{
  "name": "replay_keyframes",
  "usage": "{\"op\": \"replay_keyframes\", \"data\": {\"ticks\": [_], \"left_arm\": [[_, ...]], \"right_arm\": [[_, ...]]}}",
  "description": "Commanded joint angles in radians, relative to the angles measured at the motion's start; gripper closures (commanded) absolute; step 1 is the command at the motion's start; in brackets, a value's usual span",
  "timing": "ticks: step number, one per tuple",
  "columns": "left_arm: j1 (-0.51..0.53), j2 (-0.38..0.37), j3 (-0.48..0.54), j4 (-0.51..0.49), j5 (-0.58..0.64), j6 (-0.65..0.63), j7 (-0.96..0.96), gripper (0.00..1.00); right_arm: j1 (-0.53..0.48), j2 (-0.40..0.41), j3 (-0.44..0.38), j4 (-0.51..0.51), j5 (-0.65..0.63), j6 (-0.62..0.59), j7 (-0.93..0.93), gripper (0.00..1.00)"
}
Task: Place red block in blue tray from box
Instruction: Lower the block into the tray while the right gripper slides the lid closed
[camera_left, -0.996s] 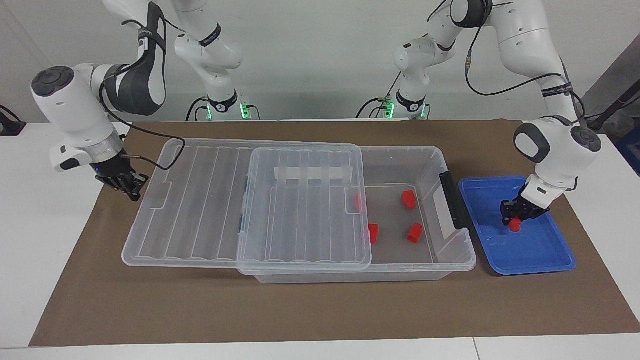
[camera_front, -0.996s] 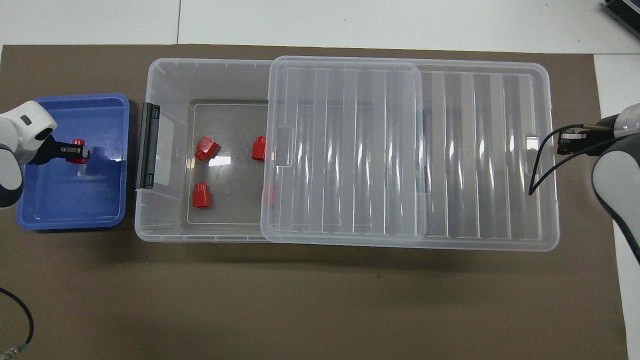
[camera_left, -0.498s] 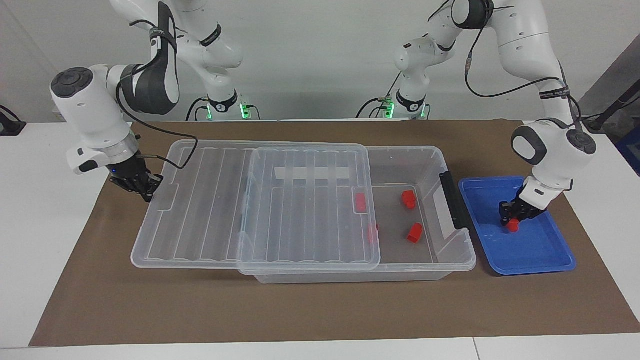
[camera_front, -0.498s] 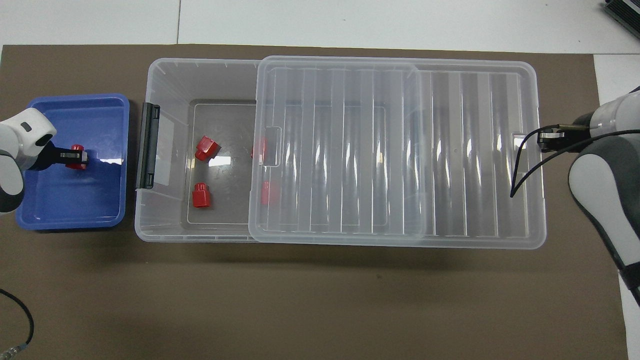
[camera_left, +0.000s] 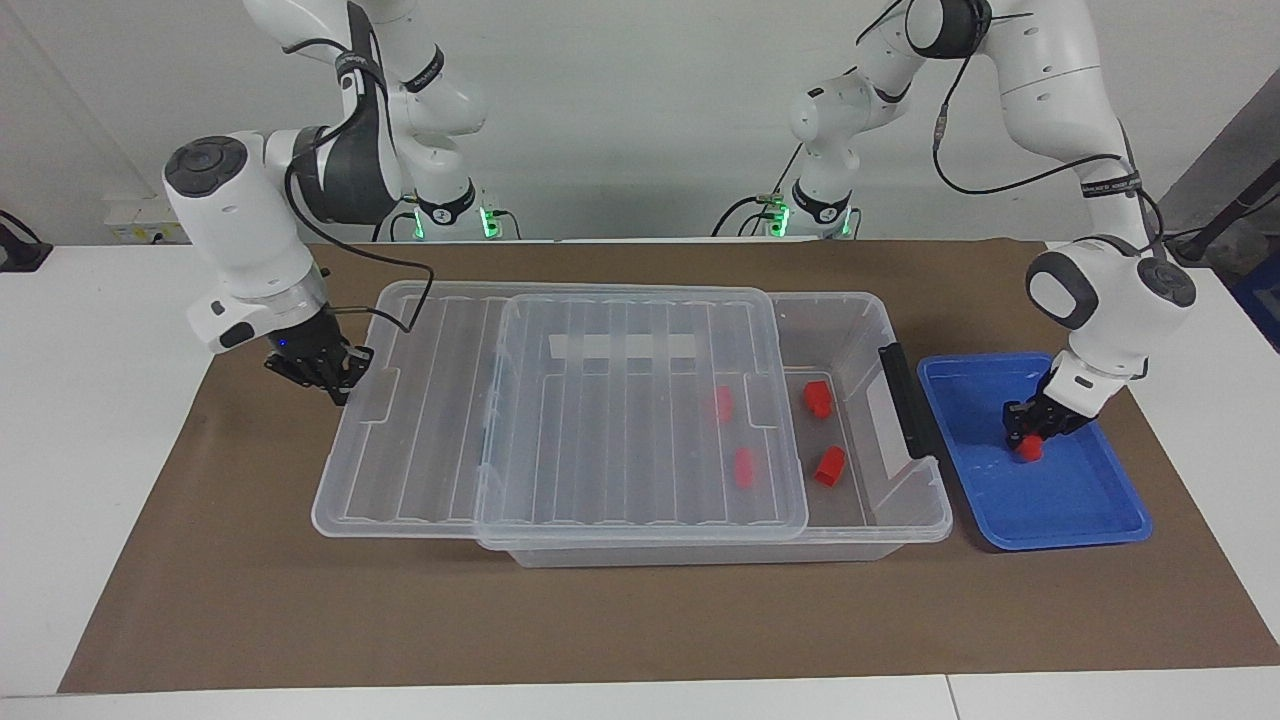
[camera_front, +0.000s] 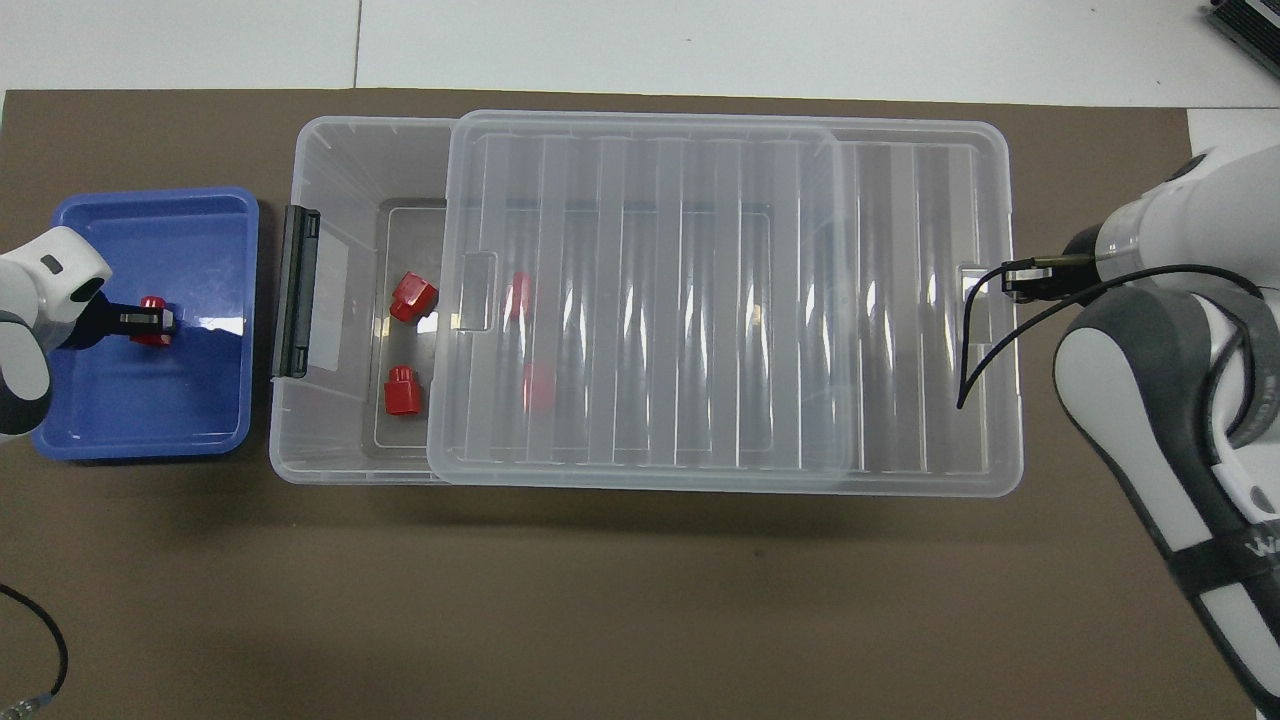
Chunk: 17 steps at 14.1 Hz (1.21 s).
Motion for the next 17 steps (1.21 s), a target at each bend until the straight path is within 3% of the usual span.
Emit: {"op": "replay_keyframes", "data": {"ticks": [1, 2, 3, 4, 7, 11, 15, 17], "left_arm": [[-0.001, -0.023, 0.0, -0.055, -0.018, 0.046, 0.005, 0.89], [0.001, -0.023, 0.0, -0.055, -0.018, 0.046, 0.007, 0.86], [0.001, -0.023, 0.0, -0.055, -0.018, 0.046, 0.009, 0.69], [-0.001, -0.023, 0.0, -0.055, -0.018, 0.046, 0.009, 0.46], [-0.004, -0.021, 0.0, -0.043, -0.018, 0.037, 0.01, 0.21], [-0.004, -0.017, 0.0, 0.029, -0.016, -0.044, 0.009, 0.22], [-0.022, -0.038, 0.0, 0.327, -0.013, -0.466, -0.002, 0.22], [-0.05, -0.082, -0.001, 0.407, -0.007, -0.6, -0.03, 0.21]], "right_arm": [[0.028, -0.003, 0.002, -0.006, 0.014, -0.003, -0.021, 1.0], [0.044, -0.003, 0.002, -0.008, 0.015, -0.003, -0.021, 1.0], [0.067, -0.003, 0.002, -0.008, 0.015, -0.001, -0.021, 1.0], [0.076, -0.003, 0.002, -0.006, 0.015, -0.001, -0.021, 1.0], [0.114, -0.006, 0.002, -0.008, 0.015, -0.001, -0.018, 1.0], [0.145, -0.007, 0.002, -0.008, 0.018, -0.001, -0.015, 1.0], [0.166, -0.007, 0.011, -0.006, 0.041, -0.001, -0.015, 1.0], [0.177, -0.007, 0.011, -0.006, 0.046, -0.001, -0.015, 1.0]]}}
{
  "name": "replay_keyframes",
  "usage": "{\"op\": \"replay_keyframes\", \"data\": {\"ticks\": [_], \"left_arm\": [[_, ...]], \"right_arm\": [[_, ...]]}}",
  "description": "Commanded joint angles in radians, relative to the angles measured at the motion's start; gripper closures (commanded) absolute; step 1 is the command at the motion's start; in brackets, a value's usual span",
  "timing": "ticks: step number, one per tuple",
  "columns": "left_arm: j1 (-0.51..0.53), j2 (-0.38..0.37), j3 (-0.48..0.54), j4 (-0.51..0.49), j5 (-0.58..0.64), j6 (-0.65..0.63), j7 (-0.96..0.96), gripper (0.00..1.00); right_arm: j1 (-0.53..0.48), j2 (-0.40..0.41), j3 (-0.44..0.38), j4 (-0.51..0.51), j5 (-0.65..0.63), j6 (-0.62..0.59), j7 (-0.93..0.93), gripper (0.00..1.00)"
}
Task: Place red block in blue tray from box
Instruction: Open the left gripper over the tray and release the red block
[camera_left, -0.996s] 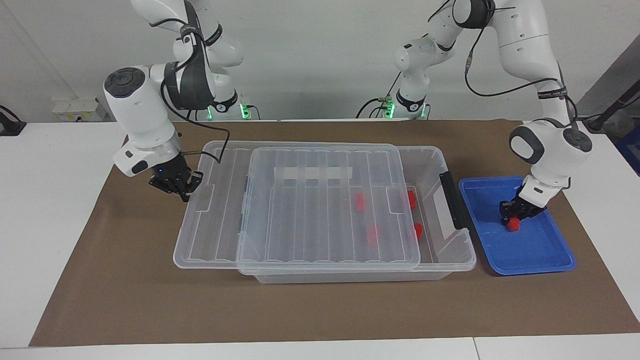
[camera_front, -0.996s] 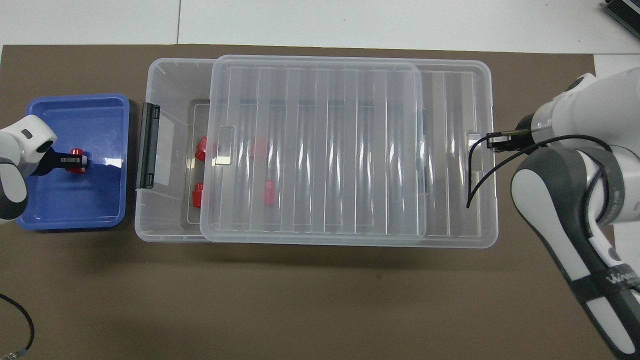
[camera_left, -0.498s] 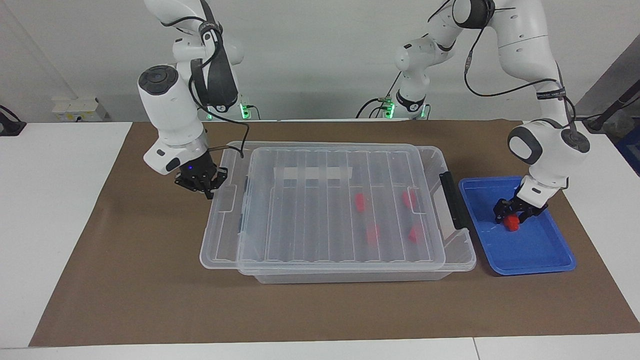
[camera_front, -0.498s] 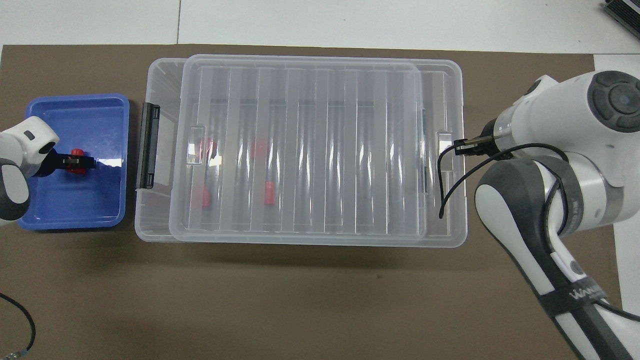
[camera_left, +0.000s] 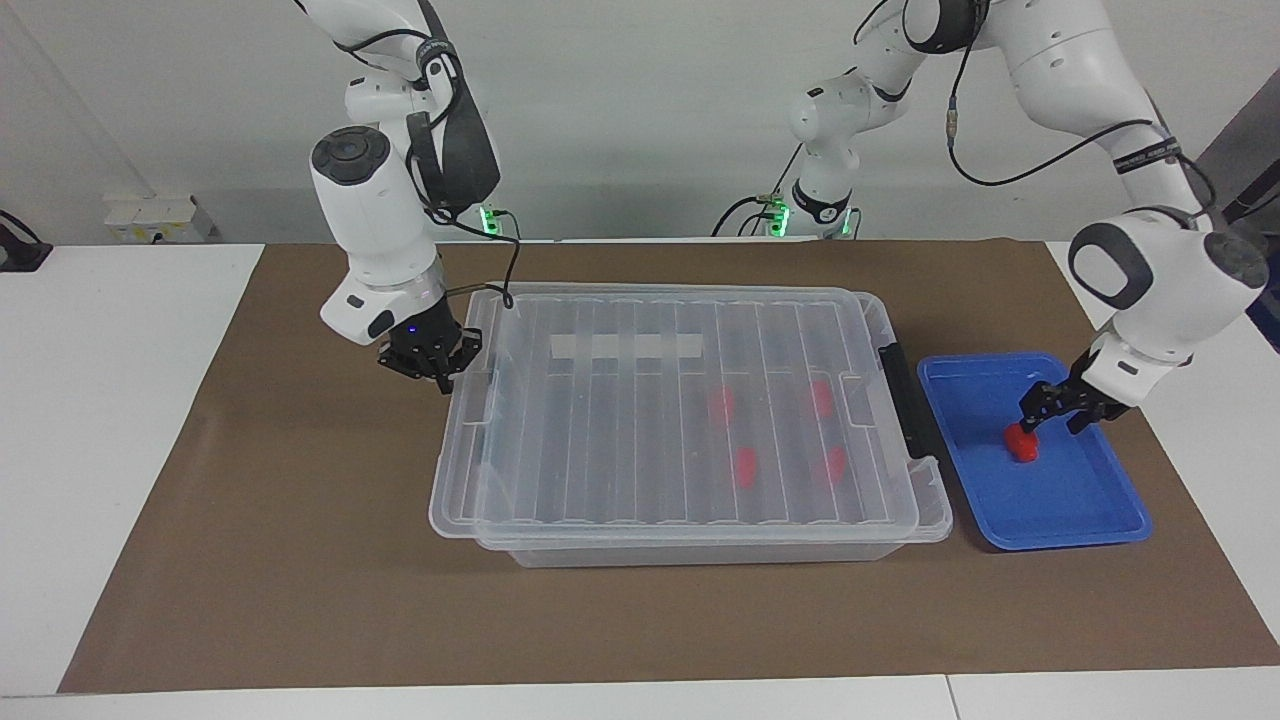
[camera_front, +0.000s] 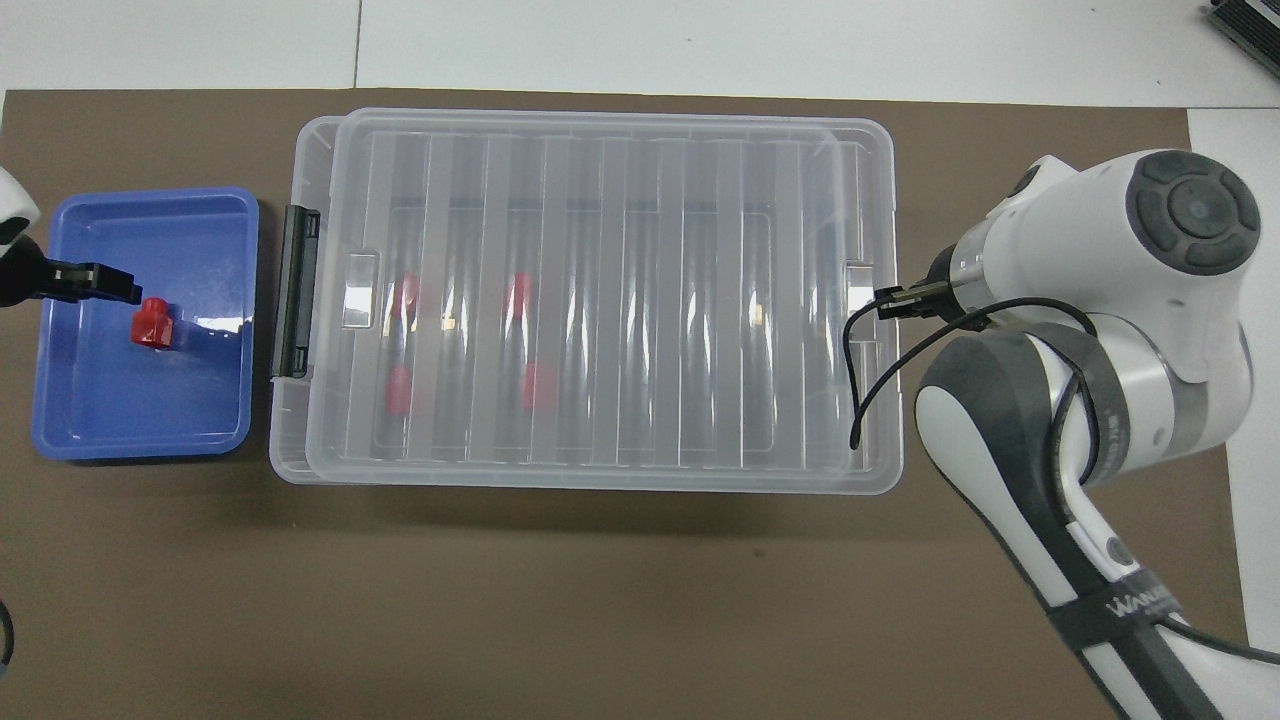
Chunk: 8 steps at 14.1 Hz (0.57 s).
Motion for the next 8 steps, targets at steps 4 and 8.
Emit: {"op": "replay_keyframes", "data": {"ticks": [4, 8], "left_arm": [[-0.175, -0.182, 0.002, 0.088, 0.001, -0.284, -0.238, 0.11], [-0.306, -0.305, -0.001, 0.074, 0.024, -0.383, -0.265, 0.0]], "right_arm": [[0.021, -0.006, 0.009, -0.004, 0.035, 0.002, -0.015, 1.0], [0.023, -0.006, 0.012, -0.004, 0.035, 0.002, -0.015, 1.0]]}}
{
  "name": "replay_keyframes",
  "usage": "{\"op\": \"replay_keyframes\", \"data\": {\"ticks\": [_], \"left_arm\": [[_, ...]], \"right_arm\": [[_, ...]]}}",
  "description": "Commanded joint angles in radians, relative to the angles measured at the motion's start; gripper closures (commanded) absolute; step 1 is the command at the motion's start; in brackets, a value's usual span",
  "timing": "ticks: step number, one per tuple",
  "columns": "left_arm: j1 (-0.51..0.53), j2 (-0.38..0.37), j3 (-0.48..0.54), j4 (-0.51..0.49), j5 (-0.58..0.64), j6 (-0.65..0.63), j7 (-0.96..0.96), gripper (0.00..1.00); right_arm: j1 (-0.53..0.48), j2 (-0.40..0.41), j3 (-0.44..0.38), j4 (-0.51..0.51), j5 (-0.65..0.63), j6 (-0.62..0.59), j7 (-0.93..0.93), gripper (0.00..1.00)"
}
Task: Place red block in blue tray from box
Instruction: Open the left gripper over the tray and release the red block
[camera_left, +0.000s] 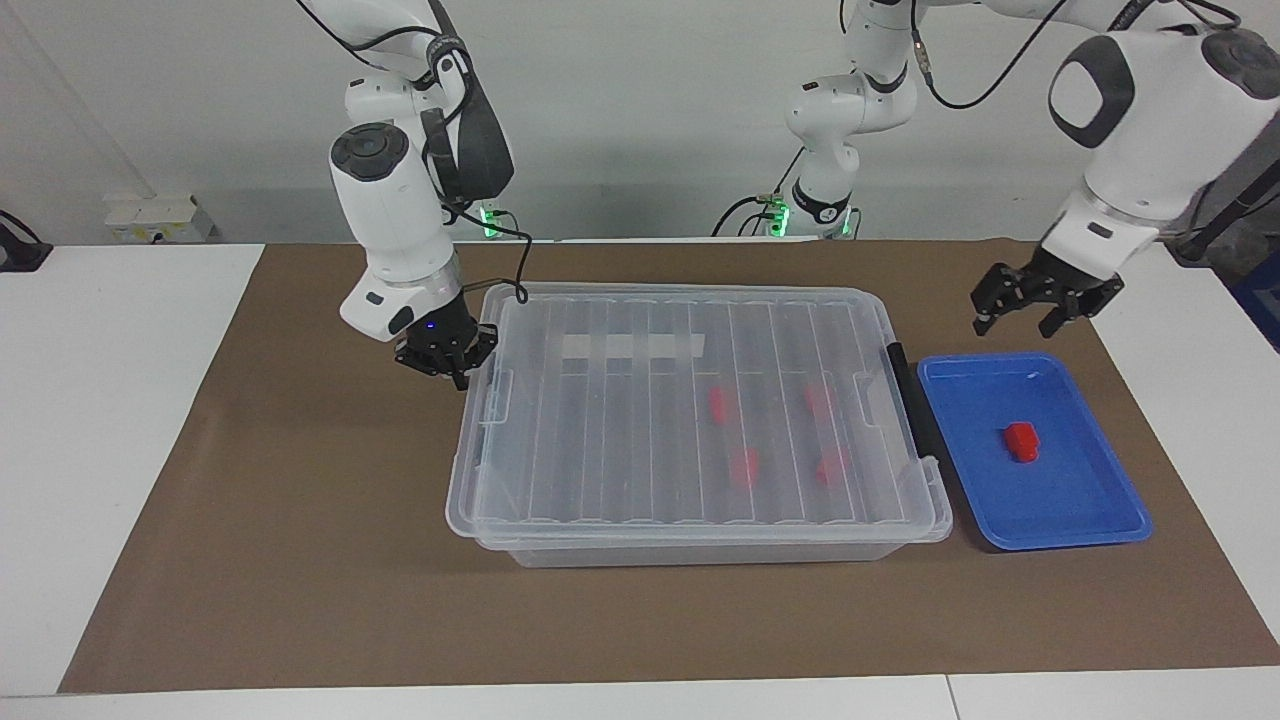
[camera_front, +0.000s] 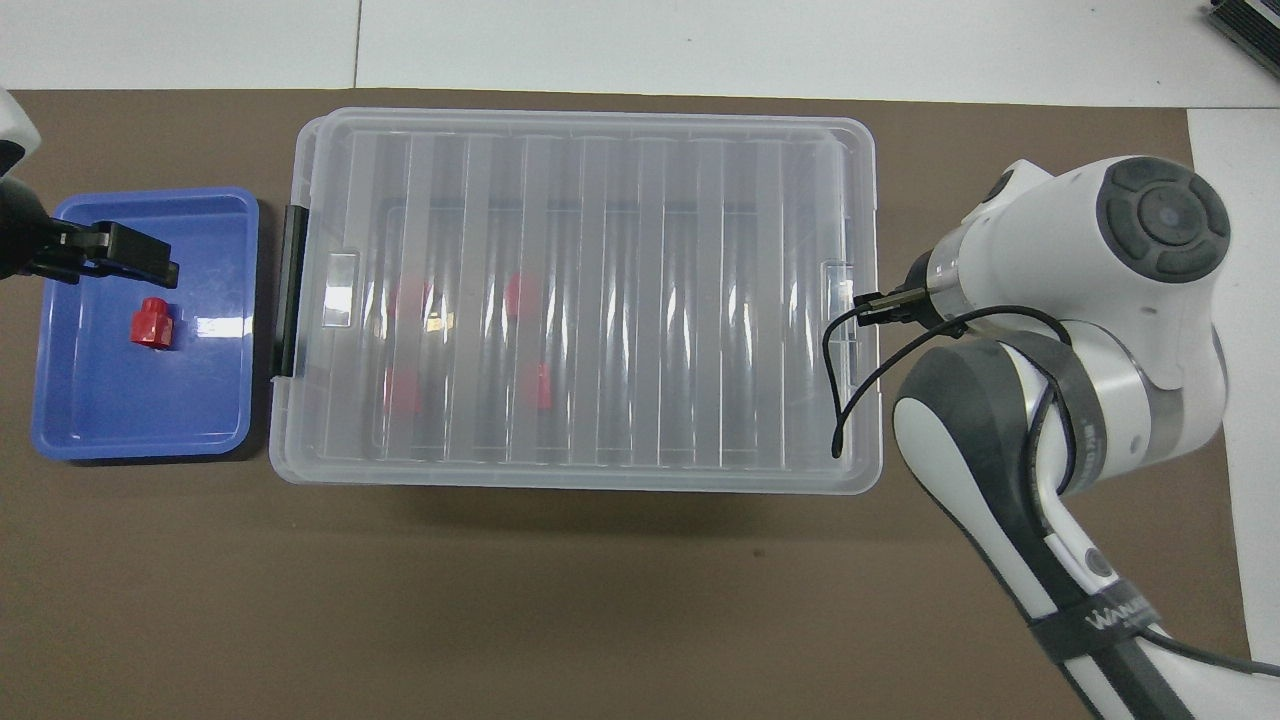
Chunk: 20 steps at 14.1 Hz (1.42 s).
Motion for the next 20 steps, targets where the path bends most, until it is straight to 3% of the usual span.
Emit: {"op": "replay_keyframes", "data": {"ticks": [1, 5, 10, 15, 17, 20], "left_arm": [[-0.073, -0.066, 0.015, -0.037, 0.017, -0.046, -0.007, 0.0], [-0.104, -0.097, 0.018, -0.091, 0.017, -0.042, -0.01, 0.0], [-0.107, -0.093, 0.032, -0.086, 0.01, -0.052, -0.01, 0.0], [-0.142, -0.04, 0.058, 0.063, 0.007, -0.166, -0.013, 0.0], [-0.147, -0.054, 0.078, 0.008, 0.007, -0.137, -0.008, 0.0], [-0.161, -0.042, 0.087, 0.006, 0.007, -0.108, -0.01, 0.0]], "right_arm": [[-0.004, -0.006, 0.009, -0.003, 0.028, 0.002, -0.015, 1.0], [-0.002, -0.005, 0.017, -0.001, 0.028, 0.002, -0.015, 1.0], [-0.001, -0.005, 0.017, -0.001, 0.028, 0.001, -0.017, 1.0], [-0.013, -0.04, 0.014, 0.0, 0.031, -0.044, -0.008, 1.0], [-0.042, -0.061, 0.012, -0.003, 0.032, -0.077, 0.001, 1.0], [-0.1, -0.092, 0.01, -0.007, 0.031, -0.136, 0.079, 1.0]]}}
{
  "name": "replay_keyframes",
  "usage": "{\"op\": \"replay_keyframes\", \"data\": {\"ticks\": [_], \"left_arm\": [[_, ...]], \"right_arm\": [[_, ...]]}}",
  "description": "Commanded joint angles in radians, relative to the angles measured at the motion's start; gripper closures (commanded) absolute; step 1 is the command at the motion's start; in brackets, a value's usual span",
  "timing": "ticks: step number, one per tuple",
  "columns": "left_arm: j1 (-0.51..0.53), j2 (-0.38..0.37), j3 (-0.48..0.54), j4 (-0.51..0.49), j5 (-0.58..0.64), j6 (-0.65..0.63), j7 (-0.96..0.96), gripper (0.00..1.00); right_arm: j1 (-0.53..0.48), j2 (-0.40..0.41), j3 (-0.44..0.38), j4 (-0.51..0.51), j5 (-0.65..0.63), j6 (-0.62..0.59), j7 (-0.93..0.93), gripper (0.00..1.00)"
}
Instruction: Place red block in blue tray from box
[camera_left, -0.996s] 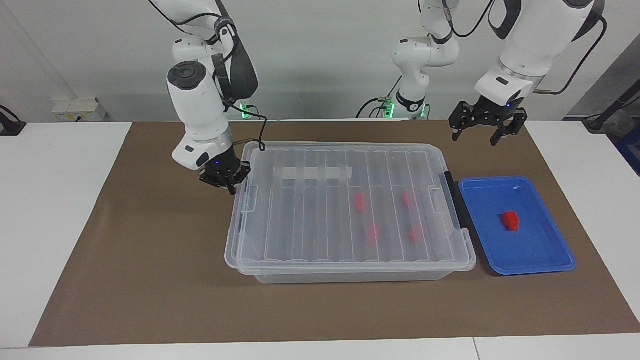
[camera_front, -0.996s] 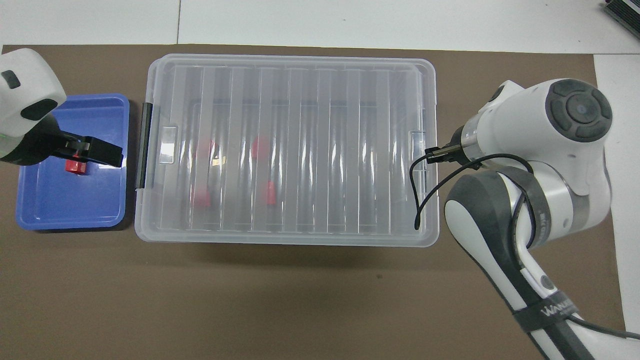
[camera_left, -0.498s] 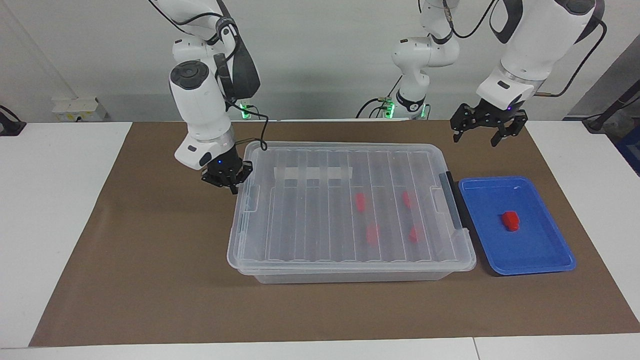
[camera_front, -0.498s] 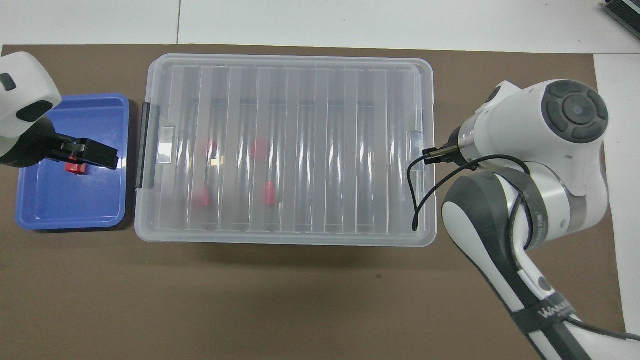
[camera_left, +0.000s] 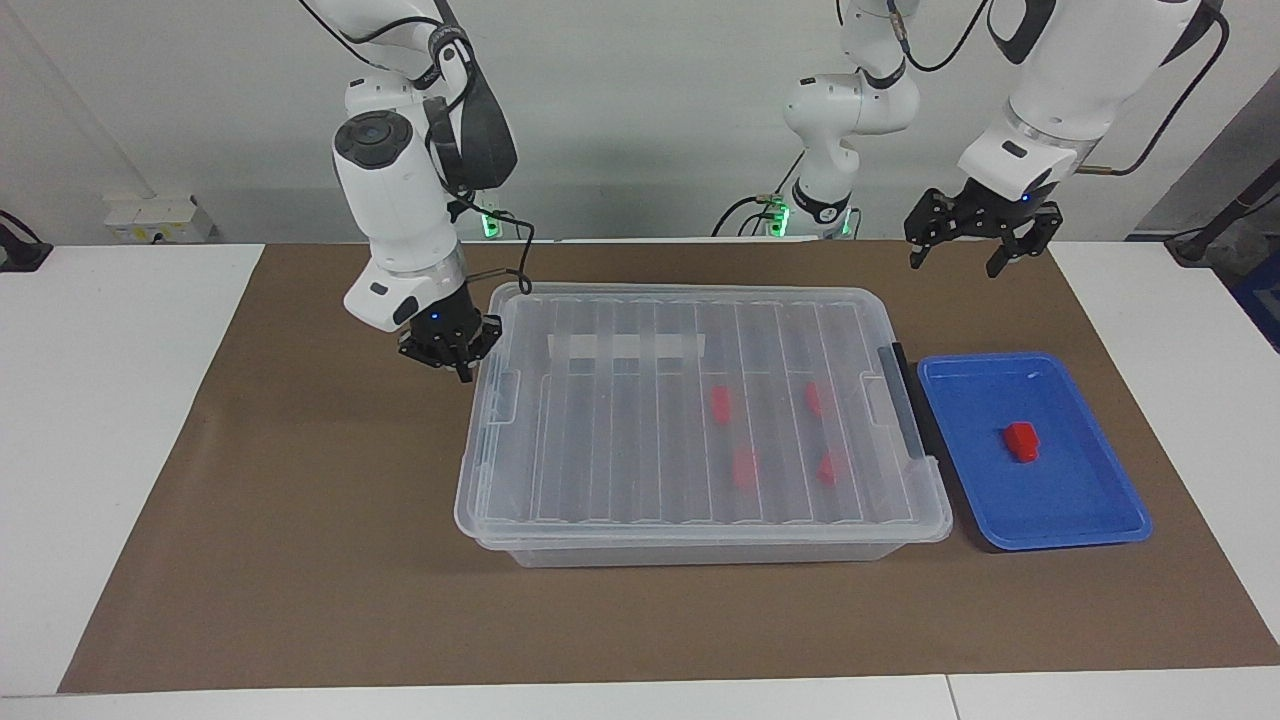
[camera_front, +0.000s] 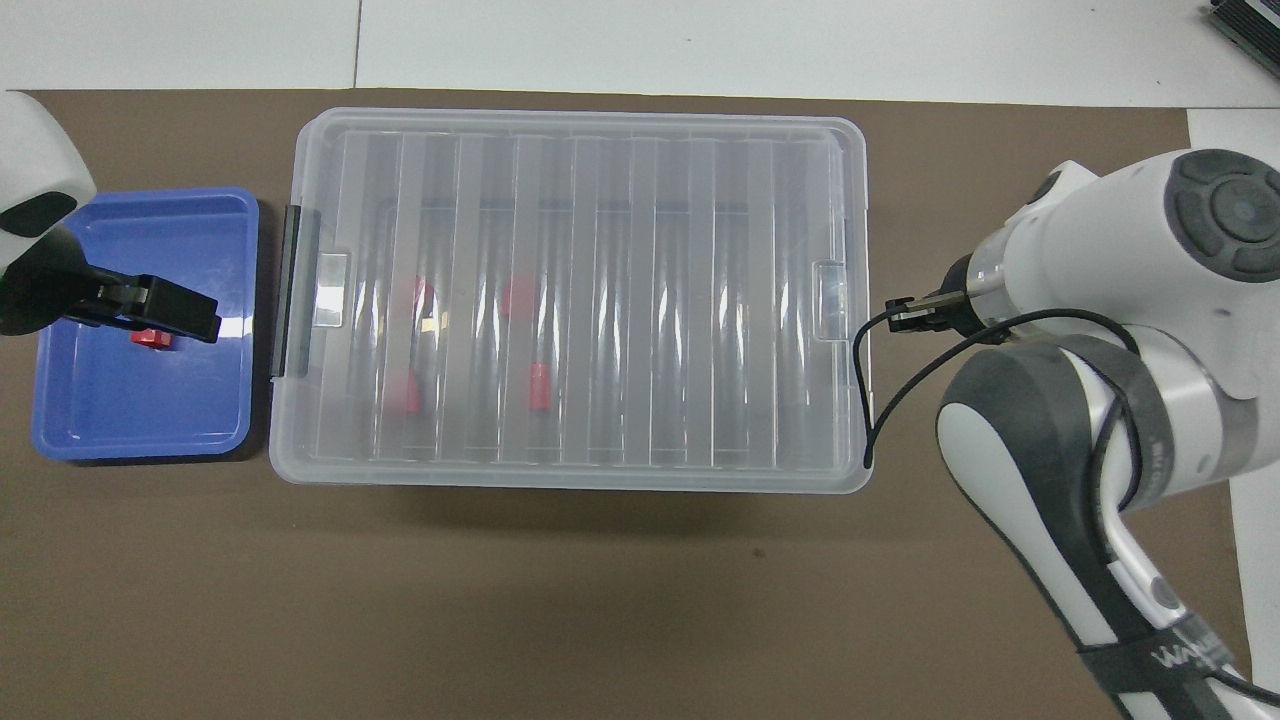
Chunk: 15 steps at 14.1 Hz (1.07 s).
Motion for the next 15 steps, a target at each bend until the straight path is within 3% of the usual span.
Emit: {"op": "replay_keyframes", "data": {"ticks": [1, 2, 3, 8, 15], "left_arm": [[-0.035, 0.017, 0.029, -0.003, 0.007, 0.019, -0.003, 0.0], [-0.035, 0.017, 0.037, 0.002, 0.007, 0.013, -0.003, 0.0], [-0.035, 0.017, 0.038, 0.003, 0.007, 0.009, -0.002, 0.0], [-0.035, 0.003, 0.031, -0.005, 0.009, 0.016, -0.003, 0.0], [-0.013, -0.003, 0.035, -0.011, 0.009, 0.016, -0.002, 0.0]], "right_arm": [[-0.065, -0.04, 0.005, -0.013, 0.026, -0.04, 0.068, 0.68], [-0.077, -0.052, 0.004, -0.015, 0.028, -0.043, 0.083, 0.11], [-0.093, -0.058, 0.002, -0.01, 0.026, -0.043, 0.1, 0.0], [-0.162, -0.075, -0.003, 0.071, 0.017, -0.142, 0.106, 0.0], [-0.179, -0.049, -0.007, 0.305, -0.021, -0.388, 0.105, 0.0]]}}
